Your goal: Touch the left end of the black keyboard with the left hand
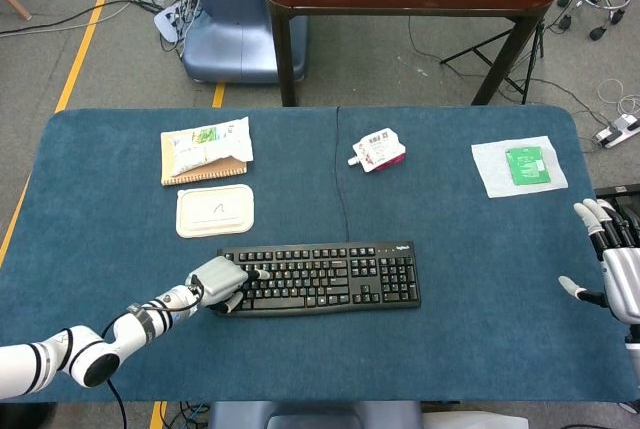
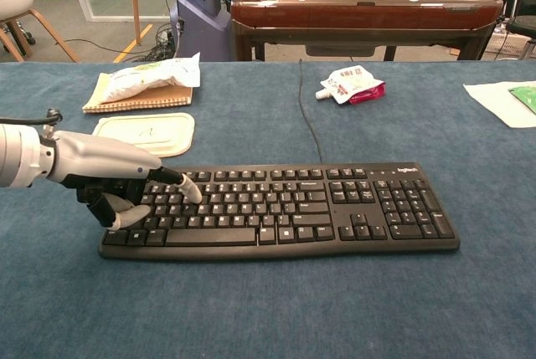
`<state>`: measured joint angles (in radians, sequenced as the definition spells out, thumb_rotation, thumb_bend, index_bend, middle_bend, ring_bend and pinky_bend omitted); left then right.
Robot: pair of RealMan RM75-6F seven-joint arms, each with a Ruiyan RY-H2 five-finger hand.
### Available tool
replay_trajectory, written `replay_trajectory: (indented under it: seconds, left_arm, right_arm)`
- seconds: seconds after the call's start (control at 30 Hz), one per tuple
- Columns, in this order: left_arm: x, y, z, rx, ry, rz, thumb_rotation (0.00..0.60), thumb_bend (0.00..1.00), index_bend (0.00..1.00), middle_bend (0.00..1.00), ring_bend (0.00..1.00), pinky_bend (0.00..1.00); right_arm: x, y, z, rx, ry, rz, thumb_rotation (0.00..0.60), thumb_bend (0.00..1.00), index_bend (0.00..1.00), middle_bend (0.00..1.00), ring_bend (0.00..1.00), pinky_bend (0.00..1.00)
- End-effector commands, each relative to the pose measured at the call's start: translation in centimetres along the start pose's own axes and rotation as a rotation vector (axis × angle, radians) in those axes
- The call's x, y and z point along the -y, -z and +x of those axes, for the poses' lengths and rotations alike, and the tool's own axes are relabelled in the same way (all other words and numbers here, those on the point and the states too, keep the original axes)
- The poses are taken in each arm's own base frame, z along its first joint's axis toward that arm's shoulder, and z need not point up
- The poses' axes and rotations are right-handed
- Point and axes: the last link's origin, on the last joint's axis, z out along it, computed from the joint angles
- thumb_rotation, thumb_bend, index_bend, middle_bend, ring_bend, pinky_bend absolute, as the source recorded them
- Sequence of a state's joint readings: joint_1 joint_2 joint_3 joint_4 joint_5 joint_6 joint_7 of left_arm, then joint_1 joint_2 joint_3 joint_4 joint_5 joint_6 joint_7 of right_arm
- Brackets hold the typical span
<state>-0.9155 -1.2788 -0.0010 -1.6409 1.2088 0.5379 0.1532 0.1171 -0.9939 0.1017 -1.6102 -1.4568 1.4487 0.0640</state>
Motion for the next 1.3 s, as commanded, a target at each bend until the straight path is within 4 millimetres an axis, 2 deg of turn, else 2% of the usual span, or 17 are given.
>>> replay_trajectory:
  seconds: [0.03,0.27,0.43,0.53,0.63,0.7,0.83,0.87,0.9,1.0,1.1,1.3]
  left_arm:
    - [-0.1,0.6,0.5,-0.025,0.010,-0.002,0.600,0.62,0.14,1.00,0.99,0.76]
    - [0.4,2.8,1.8,-0.116,0.055,0.010,0.600,0.62,0.14,0.98,0.97,0.76]
    - [2.0,5.1,2.7,-0.243,0.124,0.053,0.600,0.62,0.13,0.90,0.86,0.75]
    - [3.8,6.9,2.8,-0.321,0.170,0.107,0.600,0.61,0.12,0.76,0.72,0.71]
    - [5.7,8.7,2.6,-0.404,0.213,0.178,0.600,0.58,0.12,0.60,0.61,0.58]
    - [6.8,9.7,2.3,-0.455,0.228,0.226,0.600,0.50,0.12,0.50,0.52,0.50]
    - [8.8,12.3,1.5,-0.559,0.252,0.333,0.597,0.35,0.11,0.36,0.39,0.37]
    - [9.1,12.9,1.2,-0.581,0.254,0.356,0.583,0.32,0.11,0.33,0.35,0.33]
    - [9.4,13.4,1.0,-0.603,0.255,0.378,0.543,0.29,0.11,0.30,0.32,0.29]
    - [10.1,15.0,-0.2,-0.653,0.249,0.439,0.345,0.24,0.09,0.20,0.22,0.20]
    - [10.5,16.6,-1.6,-0.689,0.247,0.492,0.241,0.23,0.07,0.12,0.16,0.10]
    - [10.1,19.4,-4.1,-0.735,0.263,0.567,0.230,0.23,0.07,0.09,0.13,0.07]
  right_arm:
    - [0.0,0.0,0.1,-0.003,0.000,0.000,0.600,0.05,0.00,0.03,0.07,0.04]
    - [0.1,0.0,0.1,-0.003,-0.001,0.002,0.600,0.04,0.00,0.03,0.07,0.04]
    - [0.2,-0.2,0.0,0.002,-0.002,0.006,0.600,0.05,0.00,0.03,0.07,0.04]
    - [0.2,-0.3,-0.1,0.005,-0.003,0.007,0.600,0.04,0.00,0.03,0.07,0.04]
    - [0.2,-0.4,-0.1,0.007,-0.003,0.009,0.600,0.04,0.00,0.03,0.07,0.04]
    - [0.2,-0.5,-0.2,0.008,-0.001,0.011,0.600,0.04,0.00,0.03,0.07,0.04]
    - [0.3,-0.7,-0.1,0.009,0.001,0.016,0.600,0.05,0.00,0.03,0.07,0.04]
    - [0.3,-0.7,-0.1,0.008,0.002,0.017,0.600,0.04,0.00,0.03,0.07,0.04]
    - [0.3,-0.8,-0.1,0.008,0.003,0.018,0.600,0.04,0.00,0.03,0.07,0.04]
    - [0.4,-0.9,-0.2,0.010,0.002,0.022,0.600,0.04,0.00,0.03,0.07,0.04]
    - [0.6,-1.0,-0.3,0.016,0.000,0.028,0.600,0.04,0.00,0.03,0.07,0.04]
    - [0.8,-1.1,-0.4,0.019,0.000,0.039,0.600,0.05,0.00,0.03,0.07,0.04]
